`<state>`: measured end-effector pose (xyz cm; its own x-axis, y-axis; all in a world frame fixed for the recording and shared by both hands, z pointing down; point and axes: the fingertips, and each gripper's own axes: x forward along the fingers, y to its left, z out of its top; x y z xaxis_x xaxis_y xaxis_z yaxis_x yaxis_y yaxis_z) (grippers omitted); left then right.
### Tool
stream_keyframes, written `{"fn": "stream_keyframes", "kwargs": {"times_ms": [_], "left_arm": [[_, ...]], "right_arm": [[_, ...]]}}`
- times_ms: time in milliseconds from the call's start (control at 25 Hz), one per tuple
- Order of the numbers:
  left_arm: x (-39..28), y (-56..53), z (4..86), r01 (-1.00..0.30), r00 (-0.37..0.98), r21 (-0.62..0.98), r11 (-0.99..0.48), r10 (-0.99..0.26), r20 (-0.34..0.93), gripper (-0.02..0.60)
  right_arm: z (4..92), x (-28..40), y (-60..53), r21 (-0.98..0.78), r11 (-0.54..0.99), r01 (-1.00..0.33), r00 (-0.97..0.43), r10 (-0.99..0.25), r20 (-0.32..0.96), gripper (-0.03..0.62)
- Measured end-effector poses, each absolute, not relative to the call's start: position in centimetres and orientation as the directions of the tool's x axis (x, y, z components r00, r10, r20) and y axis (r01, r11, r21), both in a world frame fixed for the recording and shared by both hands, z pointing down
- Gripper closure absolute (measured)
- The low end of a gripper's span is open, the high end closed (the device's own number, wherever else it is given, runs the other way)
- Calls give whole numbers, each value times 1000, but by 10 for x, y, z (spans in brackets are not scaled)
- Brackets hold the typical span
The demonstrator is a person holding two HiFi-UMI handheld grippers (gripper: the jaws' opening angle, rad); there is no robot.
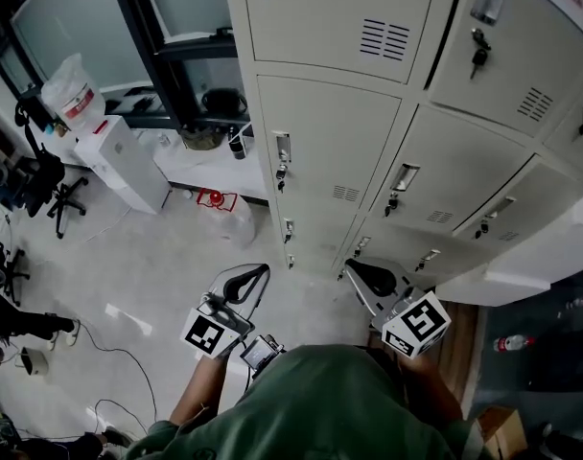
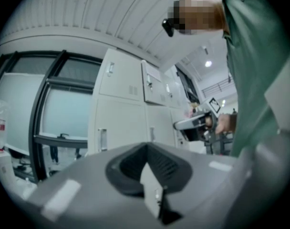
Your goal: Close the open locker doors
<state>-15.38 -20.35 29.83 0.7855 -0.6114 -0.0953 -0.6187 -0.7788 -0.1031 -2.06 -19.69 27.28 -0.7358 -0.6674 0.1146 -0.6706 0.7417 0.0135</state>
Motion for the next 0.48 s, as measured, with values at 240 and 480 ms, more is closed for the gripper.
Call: {"fn": "stream_keyframes", "kwargs": {"times_ms": [240,480], "left_arm": [[-161,-206,303,-617,787,-90,-782,-609,-99,578],[-173,-208,309,-615,788,-86,-784,-608,-94,578]], "right_arm": [[275,-29,-198,11,743,-669,-736,-665,129,589],[277,-41,-198,10,744,-668,-735,-663,142,589]]}}
